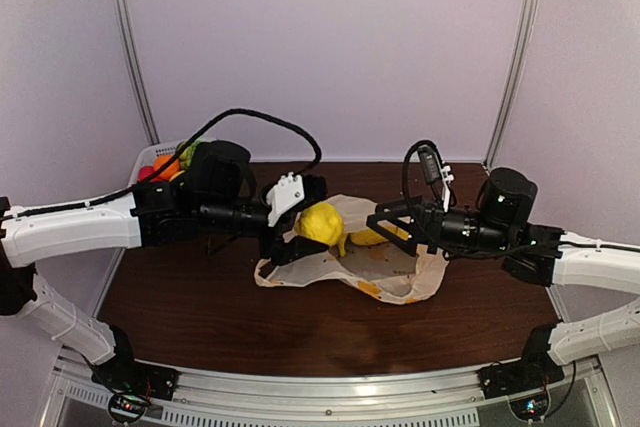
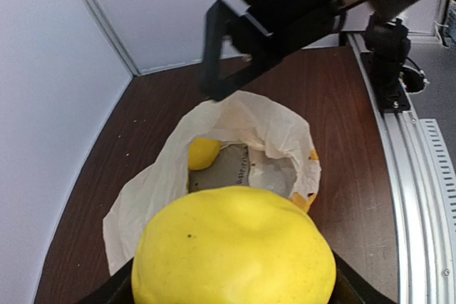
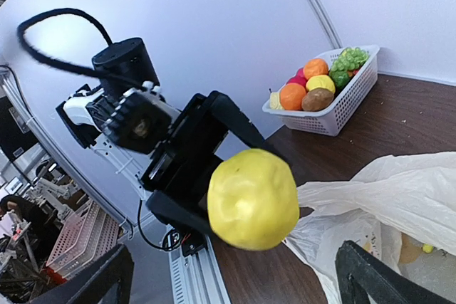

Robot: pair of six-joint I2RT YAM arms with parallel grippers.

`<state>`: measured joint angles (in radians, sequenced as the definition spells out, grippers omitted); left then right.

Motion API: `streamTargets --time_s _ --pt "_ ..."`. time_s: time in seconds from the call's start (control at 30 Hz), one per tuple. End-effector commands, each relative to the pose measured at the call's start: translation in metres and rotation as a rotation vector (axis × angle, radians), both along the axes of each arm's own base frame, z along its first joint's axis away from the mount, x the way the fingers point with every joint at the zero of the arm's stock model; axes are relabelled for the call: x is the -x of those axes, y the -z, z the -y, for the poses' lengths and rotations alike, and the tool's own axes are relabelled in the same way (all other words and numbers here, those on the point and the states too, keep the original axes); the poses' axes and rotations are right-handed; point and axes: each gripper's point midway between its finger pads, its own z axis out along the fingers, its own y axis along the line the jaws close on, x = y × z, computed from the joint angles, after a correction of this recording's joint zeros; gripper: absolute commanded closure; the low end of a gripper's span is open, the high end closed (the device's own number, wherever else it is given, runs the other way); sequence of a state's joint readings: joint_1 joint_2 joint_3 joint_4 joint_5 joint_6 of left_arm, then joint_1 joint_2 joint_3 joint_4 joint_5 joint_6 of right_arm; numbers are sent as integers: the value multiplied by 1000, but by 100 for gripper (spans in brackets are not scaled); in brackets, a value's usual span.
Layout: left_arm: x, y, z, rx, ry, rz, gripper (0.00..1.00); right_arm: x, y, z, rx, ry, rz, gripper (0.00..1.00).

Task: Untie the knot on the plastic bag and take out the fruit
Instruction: Pass from the right arm to the left, then place the fake fruit in the bin.

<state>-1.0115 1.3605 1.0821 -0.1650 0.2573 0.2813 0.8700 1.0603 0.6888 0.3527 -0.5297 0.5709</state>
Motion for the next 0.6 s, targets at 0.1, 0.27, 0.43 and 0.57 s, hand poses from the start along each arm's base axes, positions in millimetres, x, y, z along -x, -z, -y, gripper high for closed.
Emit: streamTargets --time_s 0.1,0.27,0.43,0.57 --pt "-115 -20 -67 -17 -384 -43 57 -9 1 38 13 153 29 0" --pt "-196 -17 -150 -13 -708 -118 53 -6 -1 46 1 168 41 0" --pt "-259 -16 -243 11 -1000 -170 52 -2 -3 52 -4 172 55 0" --pt "-291 -13 -294 -13 -1159 -148 52 1 -4 56 -12 175 60 0"
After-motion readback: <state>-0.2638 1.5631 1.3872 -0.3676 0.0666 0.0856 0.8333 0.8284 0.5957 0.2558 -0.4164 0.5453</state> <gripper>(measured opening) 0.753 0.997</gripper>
